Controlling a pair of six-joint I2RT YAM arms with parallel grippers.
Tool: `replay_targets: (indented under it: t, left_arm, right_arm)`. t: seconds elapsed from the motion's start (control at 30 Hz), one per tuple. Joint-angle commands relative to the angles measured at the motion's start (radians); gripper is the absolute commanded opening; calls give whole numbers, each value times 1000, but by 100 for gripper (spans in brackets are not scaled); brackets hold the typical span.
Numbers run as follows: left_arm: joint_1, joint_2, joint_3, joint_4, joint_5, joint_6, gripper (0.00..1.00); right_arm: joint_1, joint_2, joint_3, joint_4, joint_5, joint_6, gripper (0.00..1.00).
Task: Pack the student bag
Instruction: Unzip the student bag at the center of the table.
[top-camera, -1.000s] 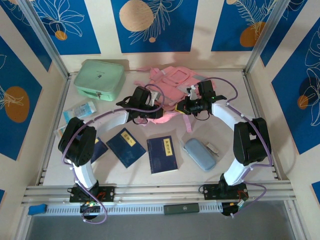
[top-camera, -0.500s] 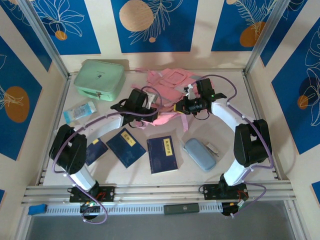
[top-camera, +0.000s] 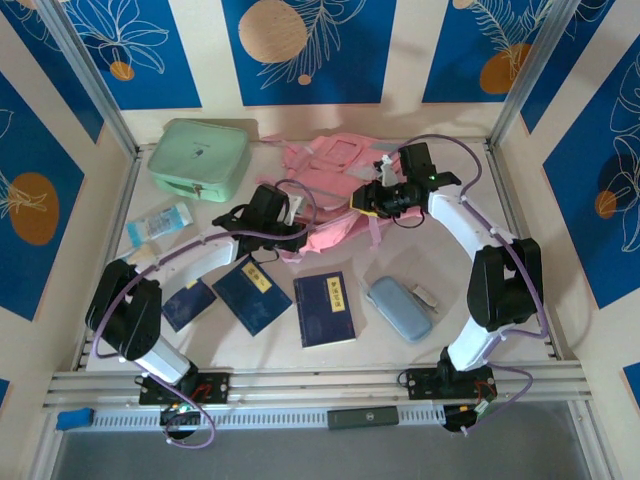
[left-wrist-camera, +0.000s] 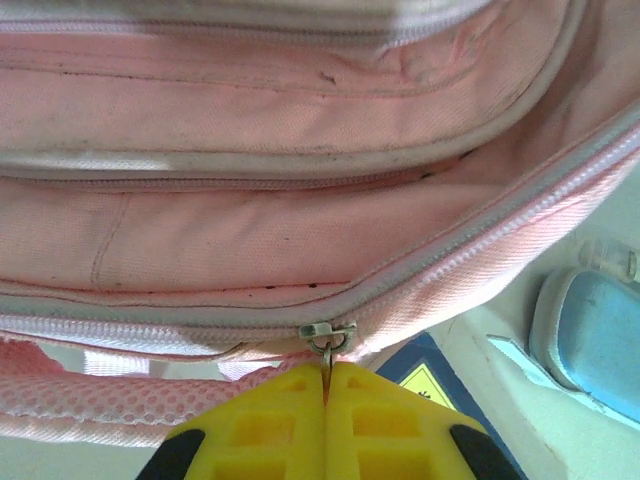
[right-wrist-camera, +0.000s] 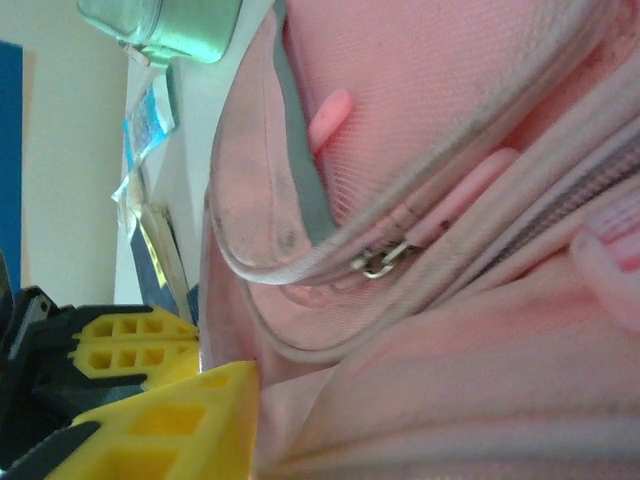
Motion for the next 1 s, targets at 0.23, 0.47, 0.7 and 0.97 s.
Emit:
replay_targets:
  t: [0.23, 0.47, 0.7, 0.97]
  left_arm:
    - [-13, 59, 29, 11, 2, -70, 0]
    - [-20, 56, 23, 1, 8, -55, 0]
    - [-18, 66, 29, -70, -22, -11, 0]
    - [-3, 140, 99, -116, 0, 44, 29]
  right_arm:
    - [68, -189, -234, 36, 48, 443, 72]
    - [222, -142, -334, 237, 222, 788, 82]
    - [256, -28, -321, 346, 321, 908, 80]
    - [257, 54, -303, 354, 370, 938, 68]
